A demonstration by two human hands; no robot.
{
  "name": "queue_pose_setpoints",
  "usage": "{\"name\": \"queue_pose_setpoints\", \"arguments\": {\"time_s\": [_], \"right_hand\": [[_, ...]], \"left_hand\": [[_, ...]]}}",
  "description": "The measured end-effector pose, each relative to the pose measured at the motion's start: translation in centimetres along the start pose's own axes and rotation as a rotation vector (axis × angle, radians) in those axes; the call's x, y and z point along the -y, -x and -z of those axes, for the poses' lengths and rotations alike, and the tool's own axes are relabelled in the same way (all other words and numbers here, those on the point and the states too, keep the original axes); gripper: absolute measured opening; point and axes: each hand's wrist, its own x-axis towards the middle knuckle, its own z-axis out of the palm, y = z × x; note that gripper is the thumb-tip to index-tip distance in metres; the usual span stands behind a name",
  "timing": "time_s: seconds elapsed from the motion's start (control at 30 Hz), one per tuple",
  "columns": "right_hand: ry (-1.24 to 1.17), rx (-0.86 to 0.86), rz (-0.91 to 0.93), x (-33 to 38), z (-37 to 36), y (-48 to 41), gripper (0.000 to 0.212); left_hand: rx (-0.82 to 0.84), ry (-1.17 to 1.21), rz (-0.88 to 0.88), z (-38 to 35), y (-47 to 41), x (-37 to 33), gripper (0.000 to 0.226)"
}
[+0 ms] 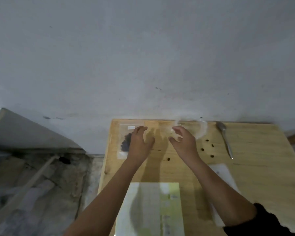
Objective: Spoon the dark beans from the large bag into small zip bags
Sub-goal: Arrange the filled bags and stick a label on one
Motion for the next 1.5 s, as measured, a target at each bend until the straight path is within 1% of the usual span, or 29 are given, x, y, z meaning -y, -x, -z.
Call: {"name": "queue_pose_setpoints", "arguments": {"time_s": [0.17, 0.23, 0.3, 0.33, 0.37, 0.4, 0.43, 0.5, 0.53, 0.67, 0.8, 0.87, 0.93, 1.0, 1.1, 1.2, 1.27, 1.4, 1.5], "right_hand": [[0.034, -0.166, -0.103, -5.4, 8.8, 3.3, 0.030], [0.068, -0.178, -0.177, -8.0, 11.7, 5.3, 0.031], [0.127, -0.151, -0.269, -10.6, 13.8, 7.2, 0.036], [0.160, -0.120, -0.307, -11.8, 14.4, 8.2, 0.041], [0.190, -0.084, -0.334, -12.8, 14.8, 9.0, 0.045], [0.213, -0.051, -0.349, -13.5, 15.0, 9.8, 0.048], [0.233, -0.023, -0.355, -14.1, 15.2, 10.3, 0.049], [0.268, 0.024, -0.337, -14.6, 15.5, 11.2, 0.047], [0.267, 0.034, -0.323, -14.8, 15.5, 11.5, 0.044], [0.198, -0.036, -0.268, -14.9, 15.4, 12.5, 0.039], [0.062, -0.118, -0.227, -14.0, 15.0, 12.9, 0.035], [-0.034, -0.128, -0.201, -12.8, 14.8, 12.7, 0.033], [-0.097, -0.108, -0.172, -11.2, 14.4, 12.4, 0.030], [-0.111, -0.066, -0.137, -9.7, 13.3, 12.3, 0.028], [-0.140, 0.044, -0.094, -8.0, 11.0, 12.6, 0.022], [-0.140, 0.182, -0.079, -7.3, 8.2, 12.9, 0.013], [-0.074, 0.293, -0.072, -7.4, 6.4, 13.3, 0.009], [0.103, 0.529, -0.062, -8.6, 3.5, 14.6, 0.013], [0.129, 0.661, -0.094, -9.5, 2.0, 15.6, 0.016]], "left_hand": [[0.161, 0.050, -0.037, -6.9, 5.3, -4.8, 0.044], [0.238, 0.071, -0.038, -9.5, 7.9, -6.2, 0.042], [0.338, 0.076, -0.029, -11.7, 10.5, -7.2, 0.042], [0.368, 0.090, -0.016, -12.8, 11.8, -7.3, 0.053], [0.362, 0.122, -0.004, -13.9, 12.9, -7.2, 0.070], [0.343, 0.154, 0.032, -15.1, 13.7, -6.7, 0.078], [0.324, 0.166, 0.069, -16.0, 14.3, -6.5, 0.073], [0.283, 0.187, 0.107, -17.8, 15.2, -6.1, 0.057], [0.262, 0.198, 0.108, -18.4, 15.5, -6.1, 0.055], [0.220, 0.222, 0.132, -19.6, 16.0, -6.3, 0.052], [0.137, 0.305, 0.156, -19.0, 16.2, -7.2, 0.064], [0.067, 0.412, 0.151, -17.6, 16.0, -7.7, 0.060], [-0.006, 0.450, 0.125, -15.5, 15.4, -7.9, 0.051], [-0.051, 0.461, 0.084, -13.1, 14.8, -7.4, 0.042], [-0.094, 0.468, 0.057, -9.3, 14.3, -6.2, 0.032], [-0.208, 0.503, 0.120, -6.1, 14.2, -4.3, 0.029], [-0.294, 0.525, 0.179, -4.4, 14.5, -2.7, 0.028], [-0.423, 0.514, 0.263, -1.9, 15.8, 0.0, 0.027], [-0.461, 0.524, 0.303, -1.2, 16.8, 1.7, 0.026]]}}
